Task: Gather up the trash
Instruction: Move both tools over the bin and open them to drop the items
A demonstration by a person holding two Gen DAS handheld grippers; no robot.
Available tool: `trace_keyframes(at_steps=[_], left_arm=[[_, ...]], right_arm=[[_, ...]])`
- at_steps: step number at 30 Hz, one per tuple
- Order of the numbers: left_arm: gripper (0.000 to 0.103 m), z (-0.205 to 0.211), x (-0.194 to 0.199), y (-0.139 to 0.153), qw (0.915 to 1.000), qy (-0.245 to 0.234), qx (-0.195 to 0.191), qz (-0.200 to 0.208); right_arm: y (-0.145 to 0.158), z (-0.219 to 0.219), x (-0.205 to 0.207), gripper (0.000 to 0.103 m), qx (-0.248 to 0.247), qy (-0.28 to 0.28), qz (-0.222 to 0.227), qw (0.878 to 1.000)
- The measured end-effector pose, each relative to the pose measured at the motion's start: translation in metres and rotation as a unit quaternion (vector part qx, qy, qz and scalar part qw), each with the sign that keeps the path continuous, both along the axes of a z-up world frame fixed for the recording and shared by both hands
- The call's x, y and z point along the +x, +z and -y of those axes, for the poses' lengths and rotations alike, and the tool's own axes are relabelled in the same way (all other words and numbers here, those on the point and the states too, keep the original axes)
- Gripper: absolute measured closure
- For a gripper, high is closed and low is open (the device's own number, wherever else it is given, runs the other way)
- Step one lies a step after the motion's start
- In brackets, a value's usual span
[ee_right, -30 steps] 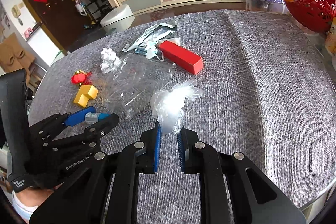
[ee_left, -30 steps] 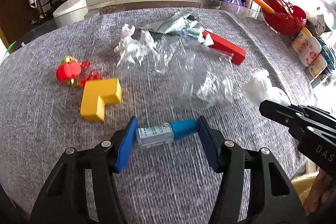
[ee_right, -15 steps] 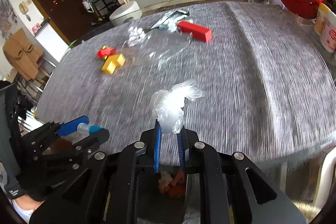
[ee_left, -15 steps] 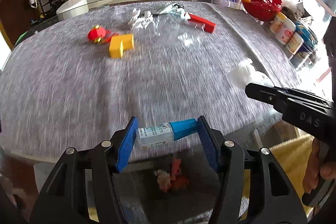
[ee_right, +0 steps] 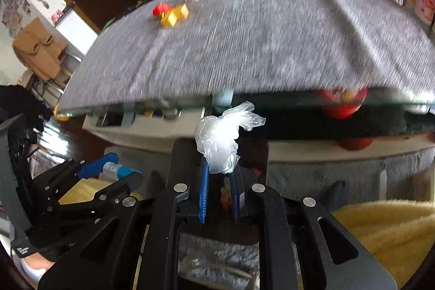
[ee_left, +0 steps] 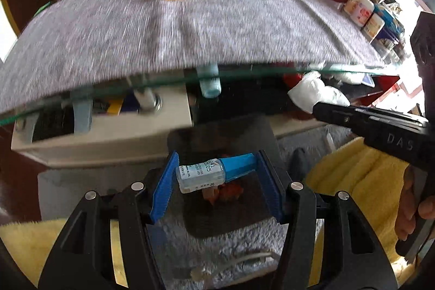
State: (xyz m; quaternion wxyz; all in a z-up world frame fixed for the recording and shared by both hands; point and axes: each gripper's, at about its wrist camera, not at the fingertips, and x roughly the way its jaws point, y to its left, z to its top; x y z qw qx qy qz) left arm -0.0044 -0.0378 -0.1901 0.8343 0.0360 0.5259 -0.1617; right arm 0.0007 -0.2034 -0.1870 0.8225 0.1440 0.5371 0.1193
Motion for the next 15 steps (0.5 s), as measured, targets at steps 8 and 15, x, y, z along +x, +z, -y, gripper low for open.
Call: trace_keyframes(at_steps=[8, 15], left_arm=[[0.048, 0.002, -0.017, -0.038, 0.9990, -0.010, 0.015, -0.041], [0.048, 0.000, -0.016, -0.058, 0.9973, -0.010, 0.002, -0.073]], right_arm=[[-0.051, -0.018, -0.005, 0.087, 0.000, 0.010, -0.065, 0.998], [-0.058, -0.022, -0.003, 0.085, -0.004, 0.014, -0.077, 0.997]])
